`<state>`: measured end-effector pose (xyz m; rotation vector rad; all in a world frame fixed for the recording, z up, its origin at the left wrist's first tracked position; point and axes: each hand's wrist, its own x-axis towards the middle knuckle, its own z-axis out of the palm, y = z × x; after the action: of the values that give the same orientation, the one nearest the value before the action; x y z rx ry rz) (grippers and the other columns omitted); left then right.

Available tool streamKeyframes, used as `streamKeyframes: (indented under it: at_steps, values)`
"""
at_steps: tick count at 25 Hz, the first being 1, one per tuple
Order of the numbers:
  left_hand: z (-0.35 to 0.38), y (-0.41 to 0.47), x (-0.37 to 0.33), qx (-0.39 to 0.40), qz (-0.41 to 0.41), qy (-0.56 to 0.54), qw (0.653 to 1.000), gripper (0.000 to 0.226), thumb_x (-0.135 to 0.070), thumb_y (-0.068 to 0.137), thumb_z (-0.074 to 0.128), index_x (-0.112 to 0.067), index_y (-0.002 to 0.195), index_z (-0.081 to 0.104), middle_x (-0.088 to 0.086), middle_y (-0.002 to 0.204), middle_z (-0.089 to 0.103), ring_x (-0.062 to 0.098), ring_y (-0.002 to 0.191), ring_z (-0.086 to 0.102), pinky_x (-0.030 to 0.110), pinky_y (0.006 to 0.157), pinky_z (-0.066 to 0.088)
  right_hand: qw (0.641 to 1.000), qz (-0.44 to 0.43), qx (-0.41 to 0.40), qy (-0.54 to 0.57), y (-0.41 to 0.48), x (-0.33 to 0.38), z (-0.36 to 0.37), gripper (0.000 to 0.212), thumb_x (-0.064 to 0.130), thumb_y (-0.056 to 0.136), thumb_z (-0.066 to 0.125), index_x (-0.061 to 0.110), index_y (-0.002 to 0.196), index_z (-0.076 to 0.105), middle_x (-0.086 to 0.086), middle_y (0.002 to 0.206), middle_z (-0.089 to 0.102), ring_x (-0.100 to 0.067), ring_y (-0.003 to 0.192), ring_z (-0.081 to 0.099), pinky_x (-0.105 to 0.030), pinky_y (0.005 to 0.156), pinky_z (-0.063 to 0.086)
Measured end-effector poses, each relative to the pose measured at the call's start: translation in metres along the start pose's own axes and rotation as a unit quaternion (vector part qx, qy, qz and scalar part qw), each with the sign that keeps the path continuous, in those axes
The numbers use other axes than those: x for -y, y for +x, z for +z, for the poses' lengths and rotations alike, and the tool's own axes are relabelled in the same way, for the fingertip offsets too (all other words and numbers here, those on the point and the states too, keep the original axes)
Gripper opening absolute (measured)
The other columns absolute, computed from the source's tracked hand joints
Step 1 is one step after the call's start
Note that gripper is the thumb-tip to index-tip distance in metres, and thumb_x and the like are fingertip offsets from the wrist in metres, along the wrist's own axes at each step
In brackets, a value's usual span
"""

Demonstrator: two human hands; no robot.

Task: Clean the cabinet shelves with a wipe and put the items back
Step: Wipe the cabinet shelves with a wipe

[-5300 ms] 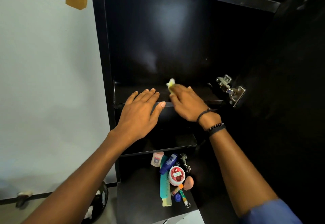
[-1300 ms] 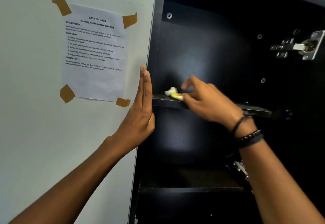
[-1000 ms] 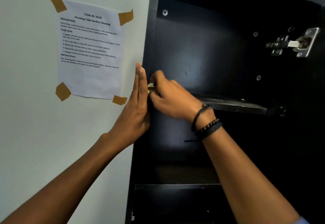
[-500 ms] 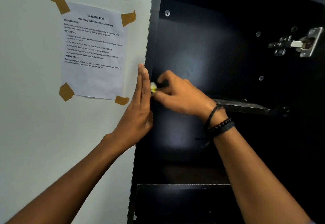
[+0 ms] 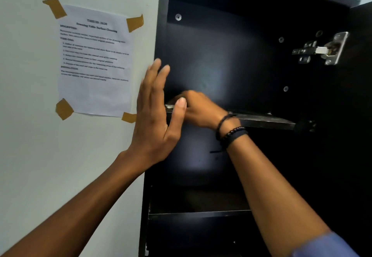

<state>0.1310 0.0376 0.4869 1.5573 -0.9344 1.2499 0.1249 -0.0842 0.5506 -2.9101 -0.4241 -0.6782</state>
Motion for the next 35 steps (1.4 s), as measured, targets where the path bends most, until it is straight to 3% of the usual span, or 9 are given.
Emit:
streamKeyframes:
  at_steps: [3,5,9,12,18,23,27,32,35]
  values:
    - [0.012,0.022,-0.024,-0.023,0.024,-0.056,0.998,0.048,-0.029,0.099,0.031,-0.003,0.138,0.042,0.01,0.147,0.04,0.021,0.143,0.028,0.042,0.115,0.027,0.998,-0.057,-0.002,0.016,-0.028,0.007,-0.004,0.03,0.043,0.083,0.033,0.021,0.073,0.052,-0.005,0.09,0.067,-0.03,0.083,0.061,-0.04,0.069,0.05]
    - [0.019,0.03,-0.027,0.02,0.015,-0.07,0.997,0.045,-0.033,0.101,0.028,-0.009,0.128,0.054,0.004,0.134,0.056,0.015,0.133,0.043,0.032,0.111,0.034,0.998,-0.006,-0.055,-0.032,-0.058,-0.015,-0.013,0.037,0.042,0.09,0.032,0.017,0.089,0.059,-0.004,0.095,0.069,-0.032,0.09,0.063,-0.04,0.073,0.052]
    - [0.038,0.04,-0.006,0.243,-0.025,0.051,0.968,0.051,-0.053,0.097,0.024,-0.019,0.093,0.061,-0.002,0.092,0.066,0.022,0.09,0.062,0.044,0.081,0.051,0.952,0.173,-0.036,-0.249,-0.114,-0.081,-0.048,0.032,0.034,0.098,0.028,0.014,0.081,0.046,-0.011,0.094,0.066,-0.038,0.093,0.06,-0.041,0.076,0.051]
    - [0.05,0.042,0.006,0.328,-0.002,0.169,0.929,0.048,-0.052,0.095,0.025,-0.021,0.095,0.062,-0.002,0.093,0.067,0.024,0.086,0.062,0.044,0.075,0.052,0.911,0.252,-0.003,-0.326,-0.116,-0.112,-0.061,0.025,0.025,0.098,0.027,0.018,0.084,0.047,-0.013,0.101,0.063,-0.039,0.096,0.058,-0.038,0.071,0.04]
    - [0.053,0.04,0.009,0.348,-0.022,0.209,0.914,0.037,-0.034,0.097,0.028,-0.015,0.092,0.06,0.005,0.096,0.065,0.028,0.084,0.06,0.041,0.076,0.05,0.984,0.126,-0.079,-0.096,-0.095,-0.092,-0.037,0.032,0.027,0.093,0.035,0.022,0.106,0.063,-0.001,0.093,0.067,-0.026,0.098,0.061,-0.036,0.085,0.047]
    - [0.052,0.041,0.009,0.355,-0.028,0.197,0.913,0.037,-0.03,0.096,0.03,-0.01,0.102,0.061,0.008,0.104,0.064,0.028,0.092,0.06,0.044,0.083,0.05,0.935,0.31,-0.042,-0.165,-0.091,-0.122,-0.055,0.034,0.031,0.091,0.036,0.013,0.076,0.061,-0.016,0.089,0.065,-0.039,0.092,0.059,-0.032,0.069,0.038]
    - [0.052,0.043,0.01,0.356,-0.044,0.192,0.913,0.038,-0.029,0.095,0.033,-0.008,0.114,0.058,0.01,0.115,0.062,0.029,0.102,0.059,0.045,0.088,0.05,0.991,0.137,-0.009,0.006,-0.07,-0.091,-0.037,0.05,0.049,0.084,0.035,0.014,0.096,0.068,-0.008,0.094,0.072,-0.023,0.094,0.065,-0.037,0.08,0.052]
    - [0.052,0.04,0.007,0.343,-0.035,0.203,0.917,0.035,-0.027,0.094,0.032,-0.008,0.107,0.059,0.009,0.108,0.063,0.028,0.094,0.059,0.041,0.082,0.05,0.936,0.322,0.02,-0.144,-0.081,-0.132,-0.061,0.04,0.038,0.093,0.038,0.012,0.065,0.052,-0.02,0.098,0.065,-0.032,0.081,0.057,-0.031,0.067,0.04]
    - [0.054,0.041,0.004,0.341,-0.038,0.193,0.919,0.035,-0.024,0.092,0.034,-0.008,0.112,0.058,0.011,0.113,0.062,0.03,0.099,0.059,0.043,0.085,0.049,0.982,0.184,0.031,-0.009,-0.062,-0.112,-0.047,0.043,0.04,0.091,0.037,0.01,0.091,0.066,-0.01,0.108,0.069,-0.022,0.098,0.062,-0.034,0.083,0.049]
